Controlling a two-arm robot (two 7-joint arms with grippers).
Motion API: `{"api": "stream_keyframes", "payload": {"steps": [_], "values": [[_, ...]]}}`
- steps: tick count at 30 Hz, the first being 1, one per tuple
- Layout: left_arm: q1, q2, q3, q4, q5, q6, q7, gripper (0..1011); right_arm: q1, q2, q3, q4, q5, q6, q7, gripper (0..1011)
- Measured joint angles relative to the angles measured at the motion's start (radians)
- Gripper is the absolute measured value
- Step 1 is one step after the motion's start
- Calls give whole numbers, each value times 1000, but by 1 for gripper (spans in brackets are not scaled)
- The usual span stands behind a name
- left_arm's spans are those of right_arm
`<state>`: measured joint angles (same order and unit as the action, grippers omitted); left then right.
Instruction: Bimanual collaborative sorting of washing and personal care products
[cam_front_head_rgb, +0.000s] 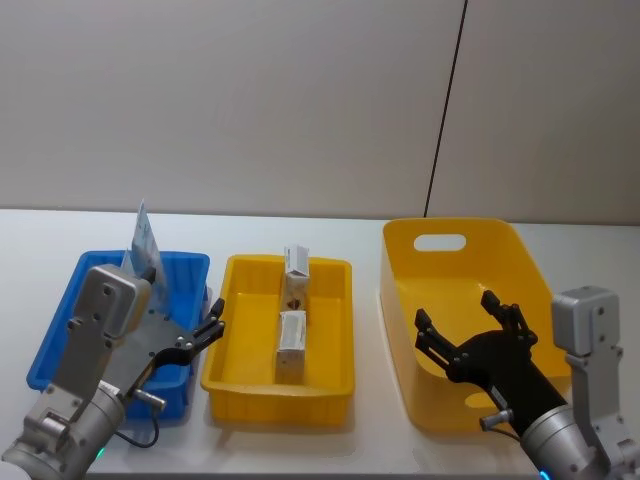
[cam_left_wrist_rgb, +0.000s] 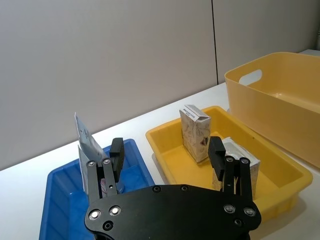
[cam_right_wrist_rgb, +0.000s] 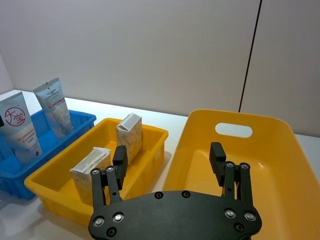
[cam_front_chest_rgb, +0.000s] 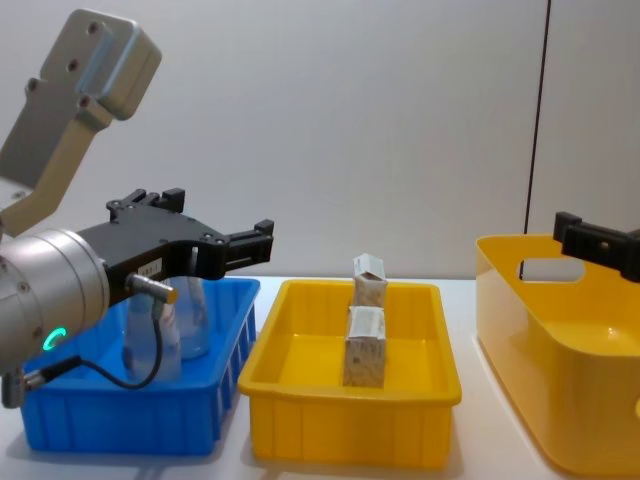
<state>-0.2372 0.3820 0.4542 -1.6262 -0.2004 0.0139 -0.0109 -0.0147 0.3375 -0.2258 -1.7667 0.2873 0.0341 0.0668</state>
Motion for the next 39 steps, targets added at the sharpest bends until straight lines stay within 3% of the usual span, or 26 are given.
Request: {"api": "stream_keyframes", "payload": {"steps": [39], "values": [[0, 0, 0, 0, 0, 0, 0, 1001, 0, 0, 0, 0, 0, 0, 0, 1002]]}}
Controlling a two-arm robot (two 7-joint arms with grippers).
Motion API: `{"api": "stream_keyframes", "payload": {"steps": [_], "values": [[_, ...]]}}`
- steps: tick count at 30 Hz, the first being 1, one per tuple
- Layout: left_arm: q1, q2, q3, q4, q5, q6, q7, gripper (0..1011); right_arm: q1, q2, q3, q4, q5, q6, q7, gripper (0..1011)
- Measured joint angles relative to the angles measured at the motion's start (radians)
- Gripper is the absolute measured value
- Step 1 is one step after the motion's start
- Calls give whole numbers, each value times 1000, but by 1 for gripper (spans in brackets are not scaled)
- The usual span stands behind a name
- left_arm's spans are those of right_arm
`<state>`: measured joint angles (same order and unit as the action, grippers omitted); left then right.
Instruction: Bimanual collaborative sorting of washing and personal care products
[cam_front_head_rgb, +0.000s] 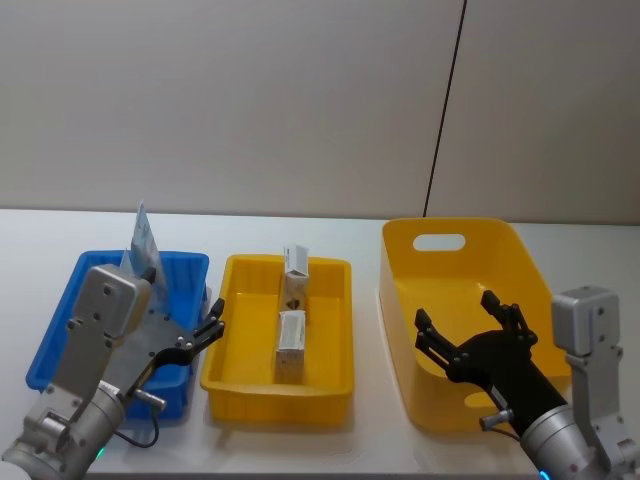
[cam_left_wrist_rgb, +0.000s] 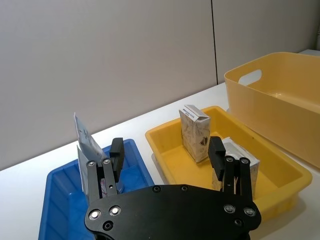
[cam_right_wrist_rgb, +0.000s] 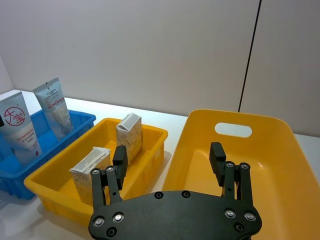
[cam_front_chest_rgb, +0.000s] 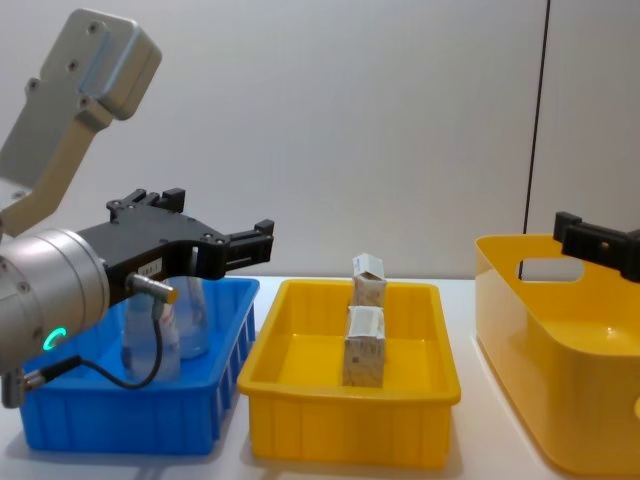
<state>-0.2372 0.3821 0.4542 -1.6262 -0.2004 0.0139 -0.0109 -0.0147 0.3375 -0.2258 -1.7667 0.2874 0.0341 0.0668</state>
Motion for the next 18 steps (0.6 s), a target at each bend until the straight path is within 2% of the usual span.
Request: {"api": "stream_keyframes", "payload": {"steps": [18], "values": [[0, 0, 0, 0, 0, 0, 0, 1001, 0, 0, 0, 0, 0, 0, 0, 1001]]}}
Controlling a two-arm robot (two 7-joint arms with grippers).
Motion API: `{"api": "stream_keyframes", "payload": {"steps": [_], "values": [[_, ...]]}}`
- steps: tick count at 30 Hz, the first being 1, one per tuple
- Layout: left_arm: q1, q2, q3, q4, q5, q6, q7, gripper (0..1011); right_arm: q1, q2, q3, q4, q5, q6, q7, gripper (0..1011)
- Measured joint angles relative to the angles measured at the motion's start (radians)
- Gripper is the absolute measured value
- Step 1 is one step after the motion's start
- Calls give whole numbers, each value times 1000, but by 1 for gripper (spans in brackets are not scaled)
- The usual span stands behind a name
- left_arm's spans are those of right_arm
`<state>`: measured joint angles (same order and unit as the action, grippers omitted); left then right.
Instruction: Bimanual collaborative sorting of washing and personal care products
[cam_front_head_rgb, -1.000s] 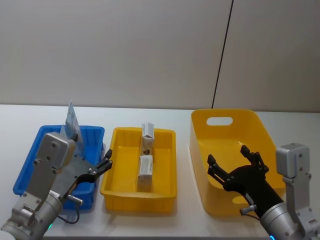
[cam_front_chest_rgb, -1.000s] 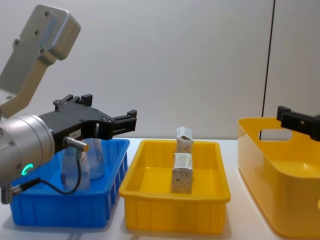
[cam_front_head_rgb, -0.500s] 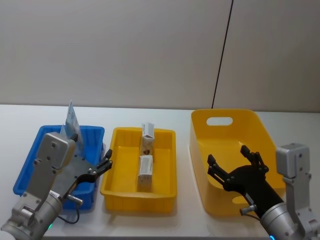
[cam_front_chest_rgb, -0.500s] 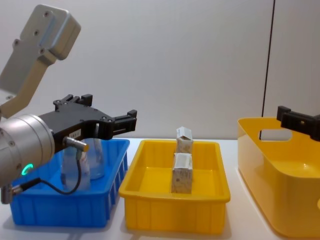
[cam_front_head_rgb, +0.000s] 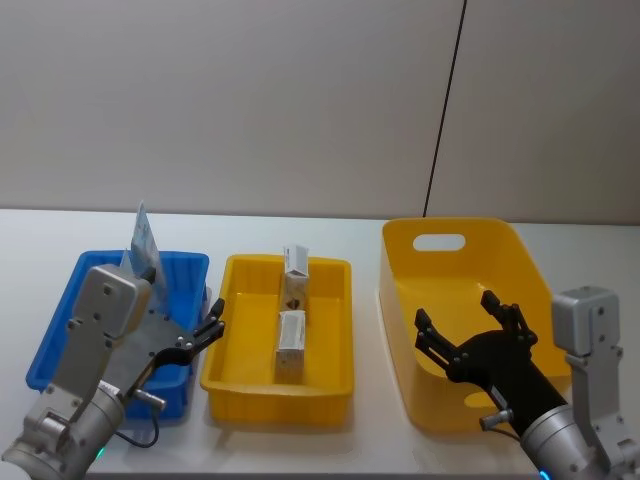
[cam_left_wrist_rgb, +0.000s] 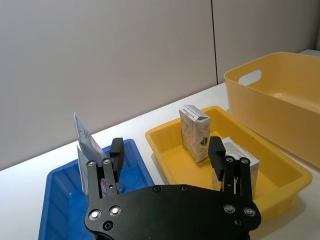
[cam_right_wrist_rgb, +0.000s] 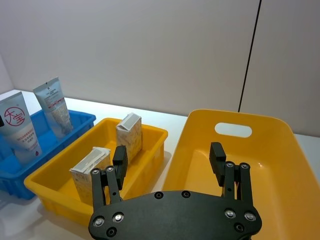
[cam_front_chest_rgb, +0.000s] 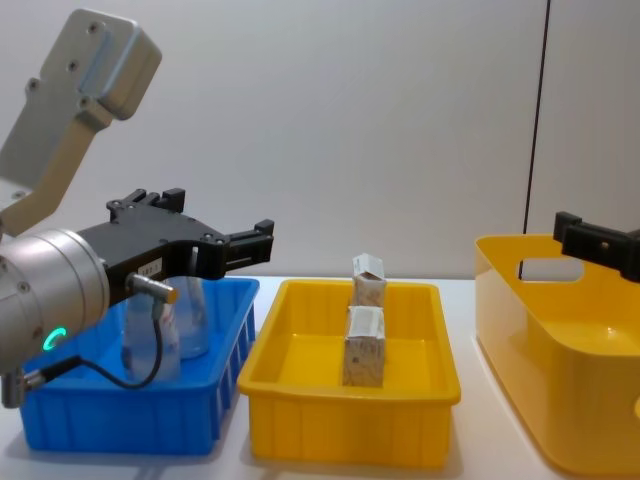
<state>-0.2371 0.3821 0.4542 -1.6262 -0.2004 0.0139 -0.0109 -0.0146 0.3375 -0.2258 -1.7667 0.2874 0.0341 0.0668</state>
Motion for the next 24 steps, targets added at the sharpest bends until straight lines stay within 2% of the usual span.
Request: {"api": "stream_keyframes", "payload": {"steps": [12, 24], "values": [[0, 0, 0, 0, 0, 0, 0, 1001, 13, -10, -6, 3, -1, 18, 0, 1002], [0, 0, 0, 0, 0, 0, 0, 1001, 75, -41, -36, 26, -8, 109, 1, 1002]]}}
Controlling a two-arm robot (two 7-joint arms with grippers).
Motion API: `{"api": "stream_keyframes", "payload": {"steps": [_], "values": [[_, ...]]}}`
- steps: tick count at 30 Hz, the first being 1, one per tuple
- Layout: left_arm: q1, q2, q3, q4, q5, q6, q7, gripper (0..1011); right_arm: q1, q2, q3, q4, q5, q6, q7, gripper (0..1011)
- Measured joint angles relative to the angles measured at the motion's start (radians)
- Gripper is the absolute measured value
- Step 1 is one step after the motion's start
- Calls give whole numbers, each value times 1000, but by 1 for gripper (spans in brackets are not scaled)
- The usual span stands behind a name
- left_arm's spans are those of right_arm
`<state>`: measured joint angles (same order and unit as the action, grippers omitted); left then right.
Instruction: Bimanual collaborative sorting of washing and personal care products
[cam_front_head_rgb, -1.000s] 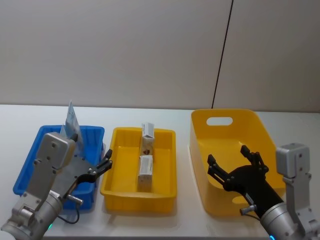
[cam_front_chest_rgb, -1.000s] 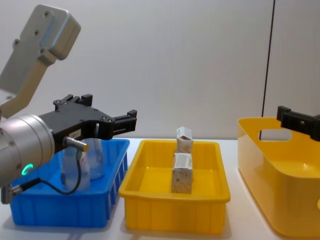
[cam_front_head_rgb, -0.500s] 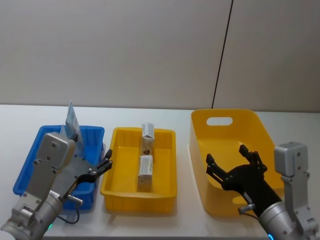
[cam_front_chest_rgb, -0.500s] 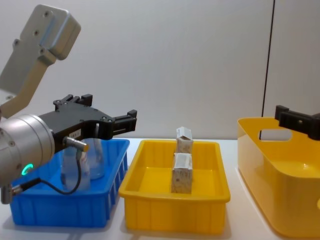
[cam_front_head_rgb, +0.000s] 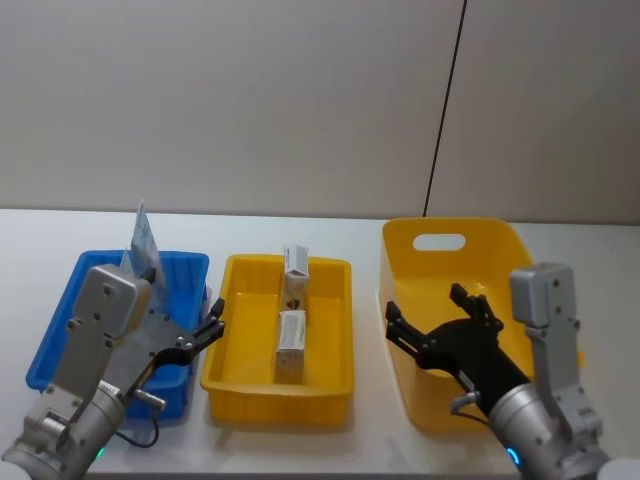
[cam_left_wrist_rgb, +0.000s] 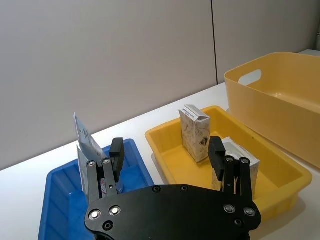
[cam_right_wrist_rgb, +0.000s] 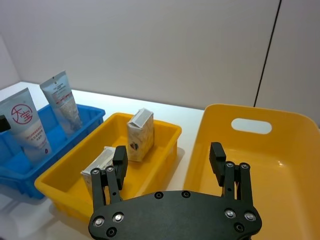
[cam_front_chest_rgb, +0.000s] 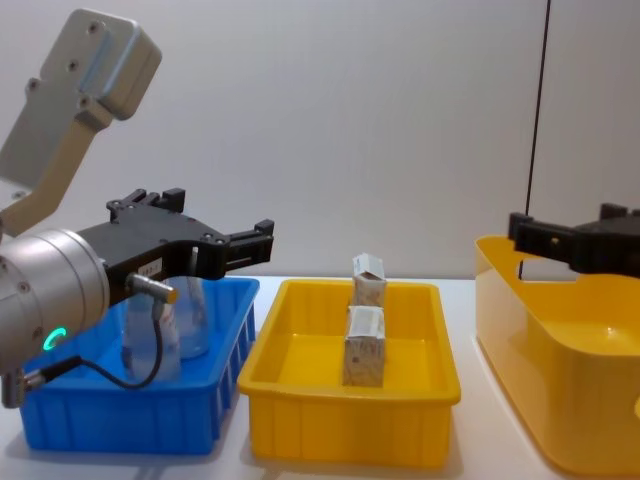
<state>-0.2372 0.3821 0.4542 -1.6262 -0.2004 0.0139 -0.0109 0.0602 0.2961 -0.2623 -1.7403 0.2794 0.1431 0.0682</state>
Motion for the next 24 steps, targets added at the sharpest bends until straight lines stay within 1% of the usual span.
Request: {"api": "stream_keyframes", "payload": {"steps": [3, 6, 10, 11, 13, 14, 20, 24], "values": [[0, 0, 0, 0, 0, 0, 0, 1001, 28, -10, -15, 13, -10, 37, 1, 1002], [0, 0, 0, 0, 0, 0, 0, 1001, 46, -18, -24, 22, -17, 60, 1, 1002], [0, 0, 0, 0, 0, 0, 0, 1001, 78, -36, -42, 41, -30, 103, -9, 1002], [0, 0, 0, 0, 0, 0, 0, 1001, 90, -44, -49, 49, -35, 120, -14, 1002], [0, 0, 0, 0, 0, 0, 0, 1001, 104, -54, -55, 59, -40, 136, -20, 1002], [0, 0, 0, 0, 0, 0, 0, 1001, 115, -63, -61, 67, -47, 154, -28, 1002], [0, 0, 0, 0, 0, 0, 0, 1001, 154, -101, -80, 100, -66, 206, -60, 1002], [0, 0, 0, 0, 0, 0, 0, 1001, 185, -139, -93, 132, -84, 244, -94, 1002]]}}
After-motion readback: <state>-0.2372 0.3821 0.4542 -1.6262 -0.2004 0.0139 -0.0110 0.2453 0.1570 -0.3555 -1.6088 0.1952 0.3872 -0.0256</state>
